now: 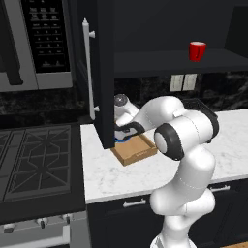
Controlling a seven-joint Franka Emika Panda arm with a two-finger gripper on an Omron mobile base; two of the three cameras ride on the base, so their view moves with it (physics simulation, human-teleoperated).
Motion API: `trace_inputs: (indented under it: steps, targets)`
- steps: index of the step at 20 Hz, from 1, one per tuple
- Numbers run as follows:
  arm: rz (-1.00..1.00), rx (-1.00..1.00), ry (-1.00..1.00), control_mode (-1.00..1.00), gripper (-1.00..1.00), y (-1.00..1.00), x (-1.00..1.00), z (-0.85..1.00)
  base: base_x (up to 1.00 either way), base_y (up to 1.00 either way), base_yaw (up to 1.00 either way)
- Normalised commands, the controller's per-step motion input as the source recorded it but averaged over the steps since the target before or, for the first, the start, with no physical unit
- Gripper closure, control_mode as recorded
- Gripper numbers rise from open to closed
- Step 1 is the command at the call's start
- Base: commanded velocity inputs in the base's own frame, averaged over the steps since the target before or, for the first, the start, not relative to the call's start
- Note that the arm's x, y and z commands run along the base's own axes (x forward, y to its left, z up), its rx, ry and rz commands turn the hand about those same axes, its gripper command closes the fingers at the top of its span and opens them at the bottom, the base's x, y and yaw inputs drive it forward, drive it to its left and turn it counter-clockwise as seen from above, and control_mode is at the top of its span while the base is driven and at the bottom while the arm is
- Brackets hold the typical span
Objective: Pick the kettle from the counter and place it on the tray. Then pick the mug from the cabinet and place it on the tray. Then close the cabinet doors.
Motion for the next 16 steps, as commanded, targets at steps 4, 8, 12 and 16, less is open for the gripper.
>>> trace_inputs:
  steps: [4, 8, 12, 16]
  targets:
    - [0.0, 0.0, 0.0, -1.0, -1.0, 0.0, 0.03, -0.29, 0.0, 0.0, 0.0]
    - [0.0, 0.0, 0.0, -1.0, -1.0, -0.03, 0.0, -0.24, 0.0, 0.0, 0.0]
    - [0.0, 0.0, 0.0, -1.0, -1.0, -0.19, -0.03, -0.03, 0.0, 0.0, 0.0]
    - [0.0, 0.0, 0.06, -1.0, -1.0, -0.31, -0.26, 0.02, 0.0, 0.0, 0.0]
